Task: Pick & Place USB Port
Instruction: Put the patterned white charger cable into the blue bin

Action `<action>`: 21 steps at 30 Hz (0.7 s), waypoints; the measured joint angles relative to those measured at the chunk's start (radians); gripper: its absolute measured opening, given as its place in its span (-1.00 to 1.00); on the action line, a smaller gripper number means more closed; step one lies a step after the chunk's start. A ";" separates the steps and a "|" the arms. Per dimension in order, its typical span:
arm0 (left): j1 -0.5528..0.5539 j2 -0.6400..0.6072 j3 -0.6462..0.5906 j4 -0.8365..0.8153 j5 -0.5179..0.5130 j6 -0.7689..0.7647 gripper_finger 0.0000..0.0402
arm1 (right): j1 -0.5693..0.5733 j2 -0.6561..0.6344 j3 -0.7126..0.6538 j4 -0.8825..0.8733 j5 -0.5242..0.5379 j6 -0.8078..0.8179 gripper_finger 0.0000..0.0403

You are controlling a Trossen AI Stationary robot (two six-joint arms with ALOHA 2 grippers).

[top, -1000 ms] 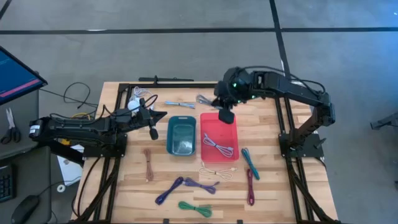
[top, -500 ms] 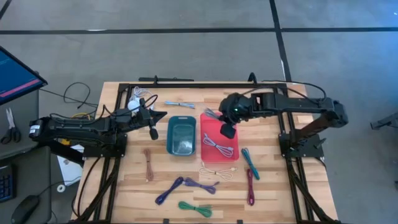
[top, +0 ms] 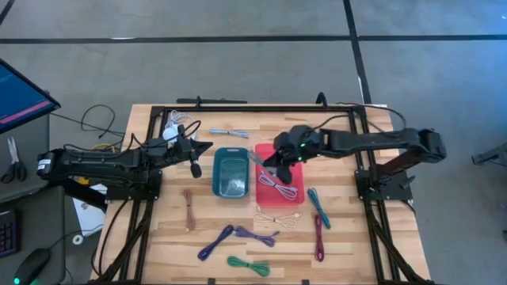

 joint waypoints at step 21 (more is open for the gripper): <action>0.000 0.000 0.000 0.000 0.000 0.000 -0.94 | -0.044 0.439 0.087 0.488 -0.115 0.144 -1.00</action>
